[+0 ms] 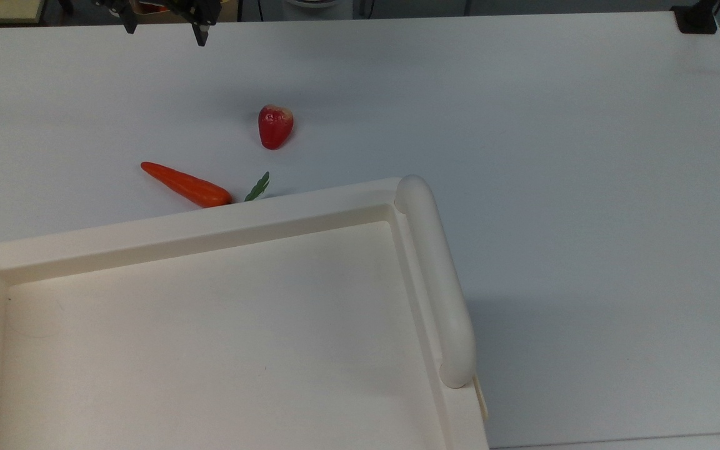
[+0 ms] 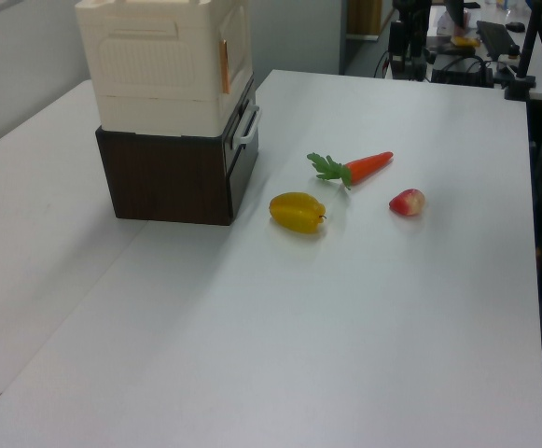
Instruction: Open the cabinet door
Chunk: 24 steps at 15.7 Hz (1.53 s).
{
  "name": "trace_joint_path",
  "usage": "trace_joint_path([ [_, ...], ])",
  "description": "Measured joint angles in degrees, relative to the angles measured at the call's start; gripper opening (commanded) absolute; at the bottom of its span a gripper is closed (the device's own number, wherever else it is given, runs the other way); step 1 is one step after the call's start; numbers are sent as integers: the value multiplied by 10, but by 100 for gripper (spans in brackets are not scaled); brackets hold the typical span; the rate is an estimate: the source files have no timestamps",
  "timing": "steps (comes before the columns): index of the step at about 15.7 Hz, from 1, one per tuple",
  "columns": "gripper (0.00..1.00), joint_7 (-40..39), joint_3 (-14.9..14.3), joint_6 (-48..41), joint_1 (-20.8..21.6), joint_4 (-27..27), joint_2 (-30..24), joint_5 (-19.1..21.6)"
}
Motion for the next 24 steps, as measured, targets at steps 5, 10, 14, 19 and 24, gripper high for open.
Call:
trace_joint_path([
  [5,100,-1,1,8,0,1,0,0],
  [10,100,-22,8,111,5,0,9,32],
  [14,100,-67,15,195,32,2,20,84],
  [19,100,-66,18,345,86,3,43,88],
  [24,100,-42,18,399,113,46,87,88],
])
